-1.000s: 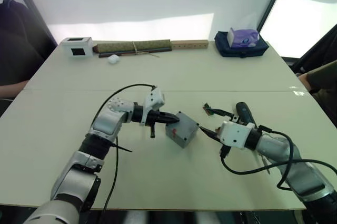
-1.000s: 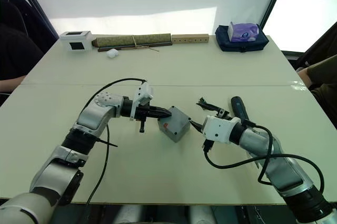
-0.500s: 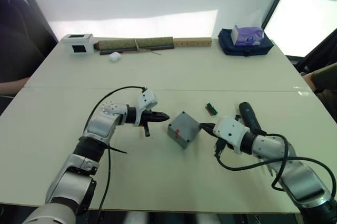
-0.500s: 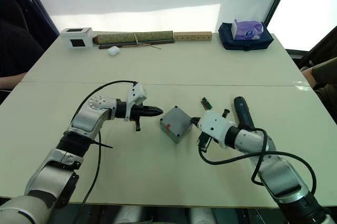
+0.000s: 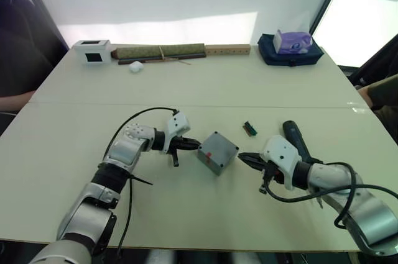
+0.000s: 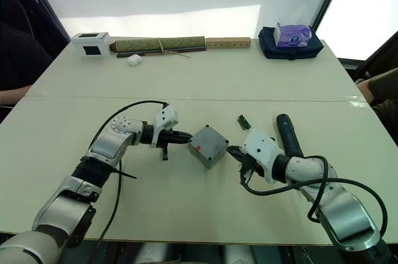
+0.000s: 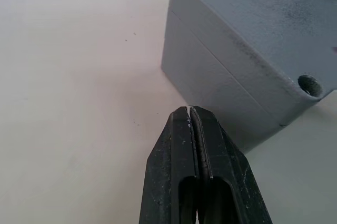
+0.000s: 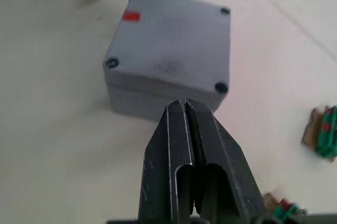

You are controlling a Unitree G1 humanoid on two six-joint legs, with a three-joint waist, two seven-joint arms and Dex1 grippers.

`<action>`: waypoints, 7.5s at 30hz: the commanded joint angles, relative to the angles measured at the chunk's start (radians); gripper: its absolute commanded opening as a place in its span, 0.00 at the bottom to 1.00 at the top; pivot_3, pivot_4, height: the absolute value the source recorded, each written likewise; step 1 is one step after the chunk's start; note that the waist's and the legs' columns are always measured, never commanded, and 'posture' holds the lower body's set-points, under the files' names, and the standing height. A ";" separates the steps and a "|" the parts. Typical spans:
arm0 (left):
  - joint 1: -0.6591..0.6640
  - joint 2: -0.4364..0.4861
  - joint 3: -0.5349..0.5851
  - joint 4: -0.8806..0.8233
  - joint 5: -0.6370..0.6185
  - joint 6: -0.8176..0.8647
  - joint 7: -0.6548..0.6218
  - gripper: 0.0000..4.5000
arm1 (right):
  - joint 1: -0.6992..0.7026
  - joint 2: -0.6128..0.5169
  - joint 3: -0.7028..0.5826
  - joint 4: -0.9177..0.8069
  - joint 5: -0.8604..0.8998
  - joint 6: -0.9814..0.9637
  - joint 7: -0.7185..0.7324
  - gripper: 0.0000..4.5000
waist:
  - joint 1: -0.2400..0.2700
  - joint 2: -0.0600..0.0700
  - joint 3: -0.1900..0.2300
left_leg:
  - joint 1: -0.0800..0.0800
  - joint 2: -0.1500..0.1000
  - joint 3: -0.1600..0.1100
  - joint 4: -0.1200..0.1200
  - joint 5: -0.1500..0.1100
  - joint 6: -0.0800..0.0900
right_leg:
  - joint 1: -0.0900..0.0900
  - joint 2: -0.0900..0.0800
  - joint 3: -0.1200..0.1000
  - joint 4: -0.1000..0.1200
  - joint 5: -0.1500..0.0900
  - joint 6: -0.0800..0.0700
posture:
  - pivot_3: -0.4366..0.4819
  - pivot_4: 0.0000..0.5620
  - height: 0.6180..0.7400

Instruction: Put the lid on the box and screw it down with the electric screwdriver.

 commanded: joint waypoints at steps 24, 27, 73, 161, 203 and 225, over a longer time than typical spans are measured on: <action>0.106 0.143 -0.035 -0.296 -0.011 0.043 -0.125 0.00 | -0.226 0.119 0.213 0.222 -0.087 -0.029 0.031 0.01 | -0.005 0.000 0.000 | 0.000 0.000 0.000 0.000 0.000 0.000 | 0.000 0.001 0.000 0.001 0.000 0.000 | 0.48 0.27 1.00; 0.117 0.156 -0.034 -0.306 -0.015 0.043 -0.130 0.00 | -0.236 0.117 0.225 0.233 -0.096 -0.036 0.044 0.01 | -0.005 0.000 0.000 | 0.000 0.000 0.000 0.000 0.000 0.000 | 0.000 0.001 0.000 0.001 0.000 0.000 | 0.48 0.27 1.00; 0.218 0.408 0.177 -0.765 -0.367 0.223 -0.082 0.00 | 0.042 0.081 -0.364 0.034 0.279 0.392 -0.186 0.99 | -0.002 0.003 0.002 | 0.001 -0.001 -0.002 0.000 0.001 -0.001 | 0.003 -0.001 -0.003 0.001 0.000 0.000 | 0.48 0.27 1.00; 0.241 0.422 0.235 -0.698 -0.317 0.189 0.037 0.00 | -0.563 0.100 0.115 0.263 0.285 0.349 -0.056 0.00 | -0.024 0.003 0.003 | 0.001 -0.001 -0.003 0.001 0.001 -0.001 | 0.001 0.000 -0.002 0.003 0.000 0.000 | 0.48 0.27 1.00; 0.246 0.390 0.212 -0.776 -0.366 0.235 0.071 0.00 | -0.556 -0.005 -0.079 0.136 0.308 0.462 0.010 1.00 | -0.021 0.003 0.003 | 0.000 -0.002 -0.003 0.000 0.001 -0.001 | 0.001 -0.003 -0.002 0.002 0.000 0.000 | 0.48 0.27 1.00; 0.080 0.243 0.109 -0.666 -0.334 0.105 -0.031 0.00 | -0.649 -0.433 0.087 0.556 0.480 0.923 -0.135 1.00 | -0.024 0.008 0.006 | -0.001 -0.002 -0.002 -0.001 0.001 -0.001 | 0.000 -0.003 -0.002 -0.001 0.000 0.000 | 0.48 0.27 1.00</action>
